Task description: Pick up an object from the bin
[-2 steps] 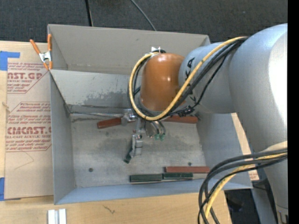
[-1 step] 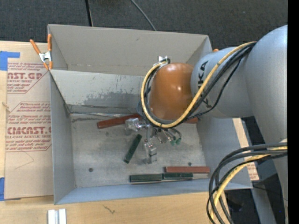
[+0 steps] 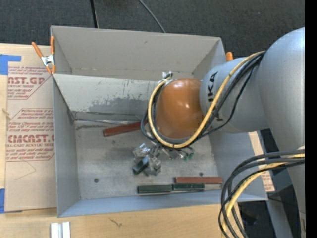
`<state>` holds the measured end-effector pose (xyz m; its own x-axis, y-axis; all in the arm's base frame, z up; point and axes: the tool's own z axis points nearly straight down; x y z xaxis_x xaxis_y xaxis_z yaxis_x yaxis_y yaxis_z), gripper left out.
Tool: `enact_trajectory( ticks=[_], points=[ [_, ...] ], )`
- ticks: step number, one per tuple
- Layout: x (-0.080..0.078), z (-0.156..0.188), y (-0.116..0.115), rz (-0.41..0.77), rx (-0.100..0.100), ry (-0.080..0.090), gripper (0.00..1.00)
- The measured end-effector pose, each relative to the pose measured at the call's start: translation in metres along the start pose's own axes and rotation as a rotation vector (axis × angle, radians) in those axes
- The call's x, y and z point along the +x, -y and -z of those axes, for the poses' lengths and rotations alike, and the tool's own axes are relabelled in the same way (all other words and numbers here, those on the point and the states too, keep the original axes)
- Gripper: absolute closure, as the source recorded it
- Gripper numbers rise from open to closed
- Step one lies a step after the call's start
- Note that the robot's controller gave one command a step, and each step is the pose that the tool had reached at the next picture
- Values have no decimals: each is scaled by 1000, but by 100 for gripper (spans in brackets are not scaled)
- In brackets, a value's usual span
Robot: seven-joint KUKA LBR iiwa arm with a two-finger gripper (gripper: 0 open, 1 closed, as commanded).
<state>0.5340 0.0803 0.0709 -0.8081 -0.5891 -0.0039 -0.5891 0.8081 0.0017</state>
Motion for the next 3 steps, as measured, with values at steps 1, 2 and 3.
enact_trajectory(
  ticks=[1,2,3],
  points=[
    [0,0,0,0,0,0,100],
    [-8,28,32,-13,0,-4,100],
    [8,162,15,-5,1,-1,100]
  ],
)
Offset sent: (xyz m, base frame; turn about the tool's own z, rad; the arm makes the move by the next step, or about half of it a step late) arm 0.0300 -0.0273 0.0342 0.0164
